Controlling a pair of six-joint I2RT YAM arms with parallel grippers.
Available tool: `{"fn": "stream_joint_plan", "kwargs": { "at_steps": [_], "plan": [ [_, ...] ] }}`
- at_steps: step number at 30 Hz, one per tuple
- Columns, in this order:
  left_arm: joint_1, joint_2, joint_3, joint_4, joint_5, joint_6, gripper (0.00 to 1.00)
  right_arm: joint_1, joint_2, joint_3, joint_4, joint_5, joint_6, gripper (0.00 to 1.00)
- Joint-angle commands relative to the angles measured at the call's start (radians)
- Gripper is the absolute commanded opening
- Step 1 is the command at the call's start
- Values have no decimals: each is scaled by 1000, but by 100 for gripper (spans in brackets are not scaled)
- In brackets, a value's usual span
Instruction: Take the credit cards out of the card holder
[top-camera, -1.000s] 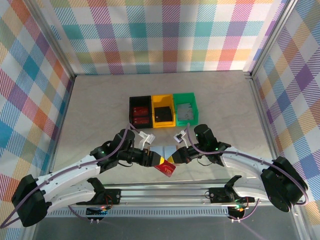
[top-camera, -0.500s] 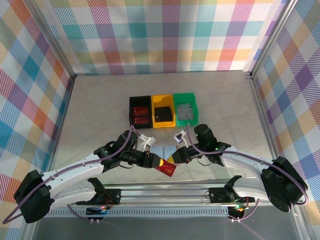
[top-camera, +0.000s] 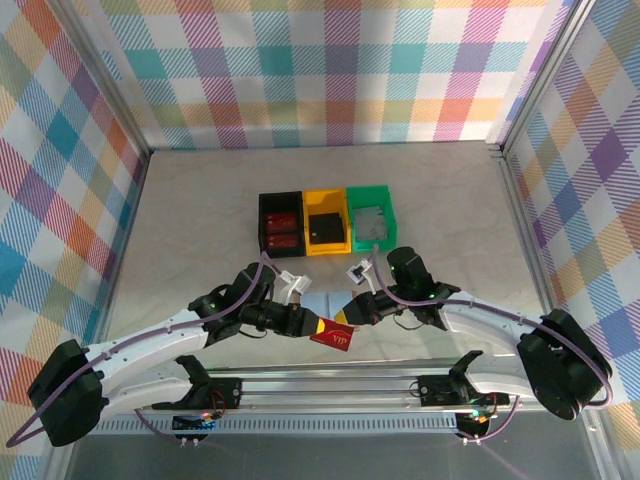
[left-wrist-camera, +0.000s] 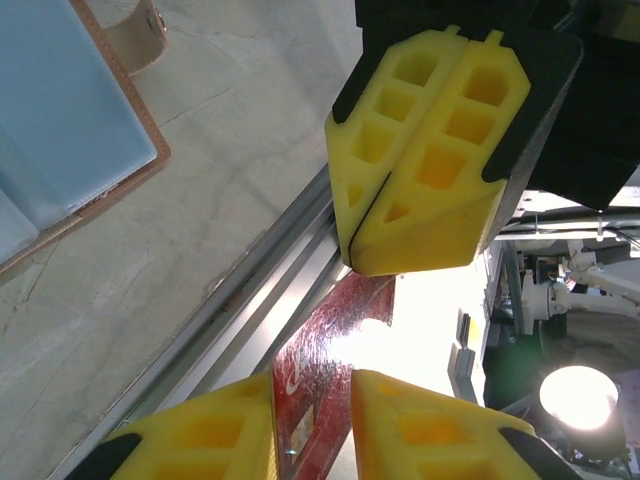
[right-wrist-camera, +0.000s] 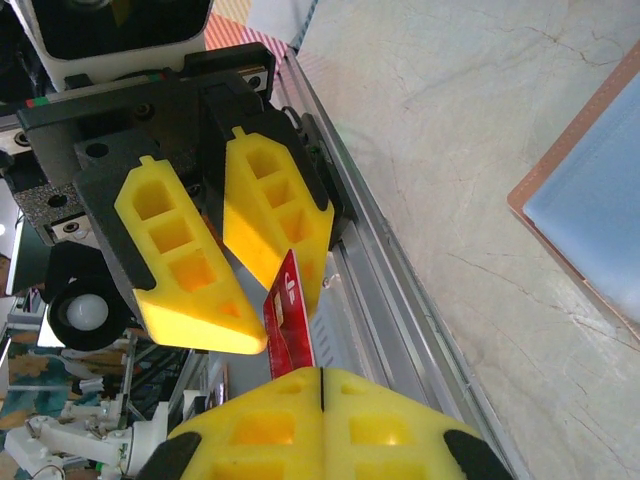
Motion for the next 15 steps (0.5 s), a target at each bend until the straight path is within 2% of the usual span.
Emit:
{"fn": "stream_joint_plan", "kwargs": {
  "at_steps": [1,4,8,15],
  "plan": [
    [-12,-14,-9,61,32,-6,20,-4,6,25,37,-23,-15,0],
    [-11,-16,-11,69,29,-8,16,-4,6,26,39,-24,-13,0],
    [-11,-24,-9,73,20,-14,0,-5,6,28,43,-25,-11,0],
    [-11,-50,11,12,-44,3,0,-4,-12,31,9,17,-25,0]
  ]
}}
